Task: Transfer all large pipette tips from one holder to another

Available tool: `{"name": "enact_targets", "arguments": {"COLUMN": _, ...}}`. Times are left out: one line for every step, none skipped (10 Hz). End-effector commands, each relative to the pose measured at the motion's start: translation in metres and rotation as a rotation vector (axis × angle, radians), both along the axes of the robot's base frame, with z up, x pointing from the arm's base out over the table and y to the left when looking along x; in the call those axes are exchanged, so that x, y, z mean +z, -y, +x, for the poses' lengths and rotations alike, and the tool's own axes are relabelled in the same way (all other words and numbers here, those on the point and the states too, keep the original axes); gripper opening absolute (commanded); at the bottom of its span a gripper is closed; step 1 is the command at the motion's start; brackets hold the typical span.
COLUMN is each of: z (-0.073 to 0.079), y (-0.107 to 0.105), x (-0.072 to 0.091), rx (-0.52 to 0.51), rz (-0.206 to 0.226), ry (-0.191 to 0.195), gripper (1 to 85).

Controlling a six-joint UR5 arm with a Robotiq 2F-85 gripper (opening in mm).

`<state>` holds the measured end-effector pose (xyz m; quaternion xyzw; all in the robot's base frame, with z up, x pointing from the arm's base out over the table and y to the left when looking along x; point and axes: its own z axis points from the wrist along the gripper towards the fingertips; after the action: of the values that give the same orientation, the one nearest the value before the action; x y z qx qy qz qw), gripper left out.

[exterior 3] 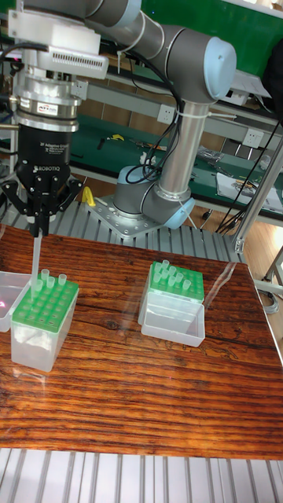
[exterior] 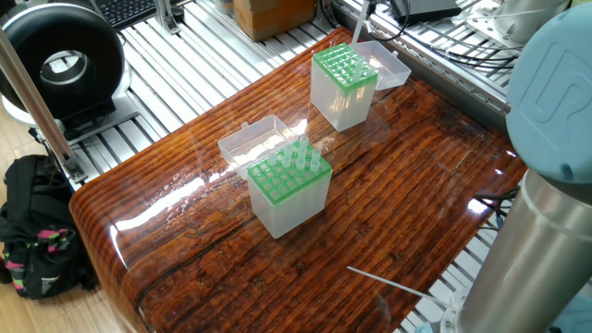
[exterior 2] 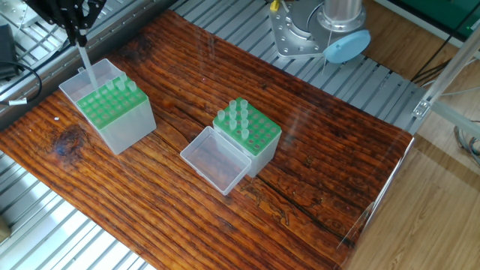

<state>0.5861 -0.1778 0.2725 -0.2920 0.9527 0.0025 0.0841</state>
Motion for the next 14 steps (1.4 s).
{"name": "enact_targets", "arguments": {"z": 0.002, "y": -0.003, "x": 0.001, "rx": 0.004, "rz": 0.011, "ry": 0.010, "gripper": 1.0}}
{"name": "enact_targets", "arguments": {"z": 0.002, "y": -0.003, "x": 0.001, "rx": 0.004, "rz": 0.011, "ry": 0.010, "gripper": 1.0}}
{"name": "enact_targets", "arguments": {"z": -0.001, "y": -0.004, "x": 0.003, "rx": -0.005, "rz": 0.008, "ry": -0.005, "gripper": 1.0}}
{"name": "enact_targets", "arguments": {"z": -0.004, "y": -0.001, "x": 0.009, "rx": -0.022, "rz": -0.029, "ry": -0.024, "gripper": 1.0}}
{"name": "enact_targets", "arguments": {"z": -0.007, "y": -0.001, "x": 0.021, "rx": -0.049, "rz": -0.074, "ry": -0.042, "gripper": 1.0}}
{"name": "enact_targets", "arguments": {"z": -0.007, "y": -0.006, "x": 0.031, "rx": -0.066, "rz": -0.103, "ry": -0.046, "gripper": 1.0}}
{"name": "enact_targets", "arguments": {"z": -0.004, "y": -0.019, "x": 0.032, "rx": -0.075, "rz": -0.080, "ry": -0.044, "gripper": 1.0}}
{"name": "enact_targets", "arguments": {"z": -0.004, "y": -0.030, "x": 0.031, "rx": -0.077, "rz": -0.046, "ry": -0.043, "gripper": 1.0}}
{"name": "enact_targets", "arguments": {"z": -0.004, "y": -0.035, "x": 0.031, "rx": -0.080, "rz": -0.025, "ry": -0.046, "gripper": 1.0}}
{"name": "enact_targets", "arguments": {"z": -0.004, "y": -0.037, "x": 0.031, "rx": -0.081, "rz": -0.019, "ry": -0.046, "gripper": 1.0}}
{"name": "enact_targets", "arguments": {"z": -0.004, "y": -0.043, "x": 0.031, "rx": -0.111, "rz": 0.009, "ry": -0.047, "gripper": 1.0}}
{"name": "enact_targets", "arguments": {"z": -0.003, "y": -0.063, "x": 0.033, "rx": -0.212, "rz": 0.100, "ry": -0.058, "gripper": 1.0}}
{"name": "enact_targets", "arguments": {"z": -0.001, "y": -0.060, "x": 0.033, "rx": -0.270, "rz": 0.099, "ry": -0.053, "gripper": 1.0}}
{"name": "enact_targets", "arguments": {"z": -0.003, "y": -0.054, "x": 0.032, "rx": -0.319, "rz": 0.082, "ry": -0.060, "gripper": 1.0}}
